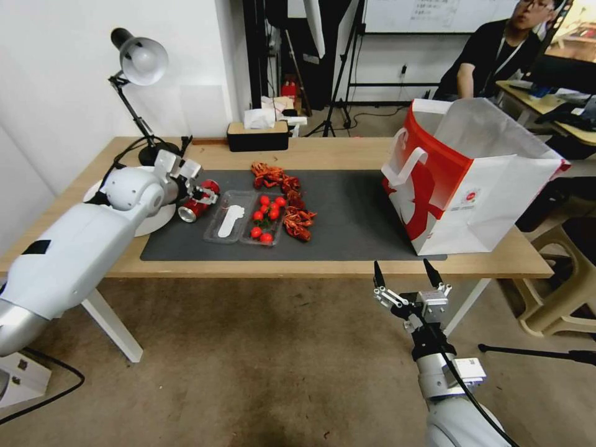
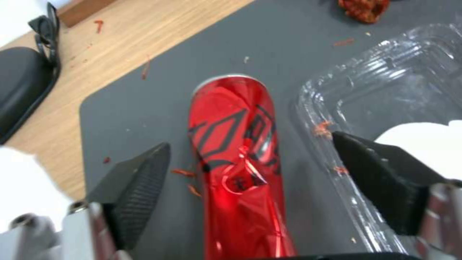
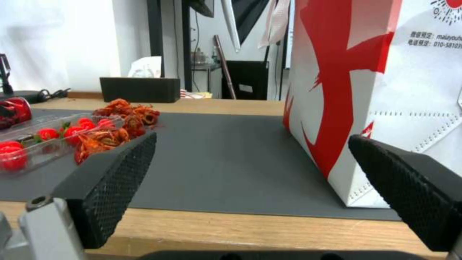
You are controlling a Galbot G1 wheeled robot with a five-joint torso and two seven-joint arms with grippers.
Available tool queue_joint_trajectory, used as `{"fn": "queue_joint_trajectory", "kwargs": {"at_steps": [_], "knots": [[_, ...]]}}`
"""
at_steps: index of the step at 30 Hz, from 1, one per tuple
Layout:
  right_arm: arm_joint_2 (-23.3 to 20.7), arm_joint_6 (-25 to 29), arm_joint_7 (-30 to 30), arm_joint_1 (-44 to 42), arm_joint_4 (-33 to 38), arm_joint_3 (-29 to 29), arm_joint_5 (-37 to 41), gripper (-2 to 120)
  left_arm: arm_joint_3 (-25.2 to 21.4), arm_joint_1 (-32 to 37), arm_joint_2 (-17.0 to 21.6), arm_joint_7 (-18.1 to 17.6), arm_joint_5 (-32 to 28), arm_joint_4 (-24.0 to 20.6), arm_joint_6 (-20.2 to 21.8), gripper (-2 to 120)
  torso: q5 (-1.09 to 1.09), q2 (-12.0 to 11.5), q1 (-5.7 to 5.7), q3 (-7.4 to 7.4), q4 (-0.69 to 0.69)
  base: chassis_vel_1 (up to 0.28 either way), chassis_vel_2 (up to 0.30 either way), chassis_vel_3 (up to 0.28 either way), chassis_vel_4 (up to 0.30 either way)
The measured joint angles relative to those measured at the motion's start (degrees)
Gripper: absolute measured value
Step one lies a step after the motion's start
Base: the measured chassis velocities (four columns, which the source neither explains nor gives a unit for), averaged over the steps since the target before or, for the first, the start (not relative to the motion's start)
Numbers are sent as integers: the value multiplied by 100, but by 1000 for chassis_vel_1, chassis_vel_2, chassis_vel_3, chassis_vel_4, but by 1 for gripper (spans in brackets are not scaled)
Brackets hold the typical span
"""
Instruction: Pick up the trash from the table and place it into the takeout bag.
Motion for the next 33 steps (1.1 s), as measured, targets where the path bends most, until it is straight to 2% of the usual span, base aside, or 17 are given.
{"fn": "queue_joint_trajectory", "kwargs": {"at_steps": [4,5,6,9,10,11,12,13,15,20,33], "knots": [[4,1,0,1,-3,-2,0,100,0,37,2,3,-3,-9,-1,77,-2,0,0,0,0,0,0,0,0],[10,3,0,2,-8,-9,0,100,-1,100,4,3,-4,-23,-2,68,-1,0,0,0,0,0,0,0,0],[11,4,0,3,-9,-13,0,100,-2,127,3,4,-4,-31,-8,63,-1,0,0,0,0,0,0,0,0],[12,5,0,6,-10,-14,0,100,-3,150,1,3,-3,-33,-13,58,0,0,0,0,0,0,0,0,0],[12,5,0,6,-10,-15,0,100,-2,159,1,4,-3,-34,-17,50,1,0,0,-1,-1,0,0,0,0],[12,5,0,7,-11,-15,0,100,0,164,0,4,-3,-34,-19,48,0,0,0,0,-1,0,0,0,0],[10,5,0,8,-12,-16,0,100,12,175,-2,4,-3,-32,-18,39,0,0,0,0,-1,0,0,0,0],[10,5,0,8,-12,-16,0,100,12,175,-2,4,-3,-32,-18,39,0,0,0,0,-1,0,0,0,0],[6,6,0,5,-14,-19,-2,100,34,185,-20,-4,-1,-22,-15,29,-2,0,0,0,1,0,0,0,0],[5,11,0,-14,-13,-20,-7,100,47,150,-30,-45,-39,6,-14,21,-1,0,0,0,0,0,0,0,0],[-5,14,-5,3,-18,-34,-7,100,-3,63,42,-175,-226,-34,-10,21,-1,0,0,0,0,0,0,0,0]]}}
